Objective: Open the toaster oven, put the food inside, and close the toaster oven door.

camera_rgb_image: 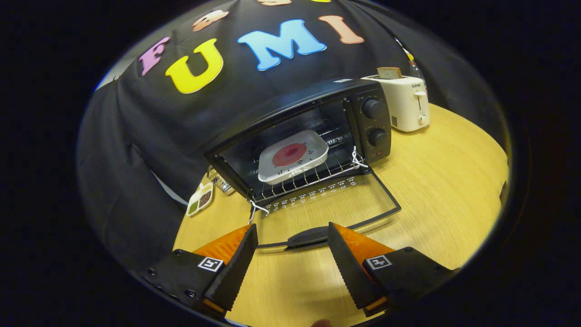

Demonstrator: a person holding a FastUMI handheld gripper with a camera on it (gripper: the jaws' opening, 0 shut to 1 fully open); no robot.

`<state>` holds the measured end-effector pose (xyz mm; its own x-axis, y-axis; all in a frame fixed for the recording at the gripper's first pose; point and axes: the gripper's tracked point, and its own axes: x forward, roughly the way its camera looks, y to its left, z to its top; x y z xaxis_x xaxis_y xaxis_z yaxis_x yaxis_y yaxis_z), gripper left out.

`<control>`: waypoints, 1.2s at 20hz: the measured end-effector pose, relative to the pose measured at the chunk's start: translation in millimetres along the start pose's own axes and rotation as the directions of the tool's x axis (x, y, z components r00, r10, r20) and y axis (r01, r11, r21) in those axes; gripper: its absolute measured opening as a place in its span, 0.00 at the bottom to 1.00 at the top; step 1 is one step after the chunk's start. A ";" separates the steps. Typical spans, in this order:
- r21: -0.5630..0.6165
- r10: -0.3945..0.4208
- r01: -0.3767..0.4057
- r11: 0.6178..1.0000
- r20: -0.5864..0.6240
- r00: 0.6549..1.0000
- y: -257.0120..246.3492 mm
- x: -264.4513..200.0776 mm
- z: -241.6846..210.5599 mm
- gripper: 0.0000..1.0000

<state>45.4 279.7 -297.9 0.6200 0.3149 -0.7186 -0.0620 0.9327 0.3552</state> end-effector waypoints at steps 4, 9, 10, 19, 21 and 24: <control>-0.093 -0.025 0.019 0.995 -0.062 0.998 -11.2 6.3 -24.7 0.98; -0.173 -0.070 0.042 0.984 -0.161 0.985 -24.6 19.0 -50.1 0.98; -0.183 -0.081 0.049 0.982 -0.173 0.982 -27.1 22.0 -52.8 0.98; -0.238 -0.158 0.106 0.965 -0.212 0.964 -33.3 46.4 -58.2 0.98; -0.237 -0.194 0.143 0.961 -0.208 0.959 -33.8 47.0 -57.7 0.95; -0.264 -0.228 0.177 0.948 -0.179 0.957 -32.8 46.8 -55.7 0.95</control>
<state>32.9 273.6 -376.5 0.4678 0.1199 -0.8756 -0.1553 0.9865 0.0521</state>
